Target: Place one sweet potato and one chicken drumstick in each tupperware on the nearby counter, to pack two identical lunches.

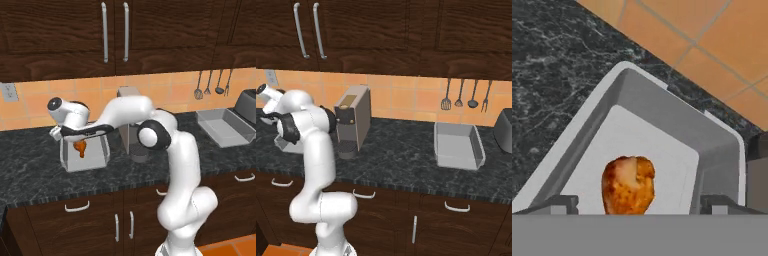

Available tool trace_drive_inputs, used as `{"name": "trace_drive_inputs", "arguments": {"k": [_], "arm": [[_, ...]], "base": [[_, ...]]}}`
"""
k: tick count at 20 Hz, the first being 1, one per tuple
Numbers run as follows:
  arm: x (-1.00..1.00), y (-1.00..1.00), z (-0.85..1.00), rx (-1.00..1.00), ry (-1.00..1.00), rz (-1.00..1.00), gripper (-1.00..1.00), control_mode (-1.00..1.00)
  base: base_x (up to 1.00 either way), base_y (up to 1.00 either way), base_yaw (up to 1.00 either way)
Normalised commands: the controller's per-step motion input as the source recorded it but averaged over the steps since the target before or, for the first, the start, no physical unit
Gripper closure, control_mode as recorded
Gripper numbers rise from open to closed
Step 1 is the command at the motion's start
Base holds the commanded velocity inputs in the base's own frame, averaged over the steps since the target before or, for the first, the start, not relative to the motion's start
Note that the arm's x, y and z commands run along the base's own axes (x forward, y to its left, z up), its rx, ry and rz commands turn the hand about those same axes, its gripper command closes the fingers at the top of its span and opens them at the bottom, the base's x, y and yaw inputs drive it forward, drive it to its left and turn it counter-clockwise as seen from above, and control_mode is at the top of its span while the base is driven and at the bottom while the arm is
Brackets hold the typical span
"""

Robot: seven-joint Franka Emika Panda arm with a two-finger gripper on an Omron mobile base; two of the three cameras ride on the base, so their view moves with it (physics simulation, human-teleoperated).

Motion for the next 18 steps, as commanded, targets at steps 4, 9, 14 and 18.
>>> {"name": "trace_drive_inputs", "arguments": {"k": [4,9,14,18], "arm": [[-0.98,-0.26,0.51,0.01,-0.03,0.0,-1.0,-1.0],[-1.0,-0.2,-0.46,0.01,-0.23,0.0,-1.0,-1.0],[-1.0,-0.67,0.12,0.02,-0.08,0.0,-1.0,-1.0],[-1.0,-0.65,0.9,0.14,0.01,-0.03,-1.0,-1.0]], "base": [[0.0,0.0,0.0],[0.0,0.0,0.0],[0.0,0.0,0.0],[0.0,0.0,0.0]]}}
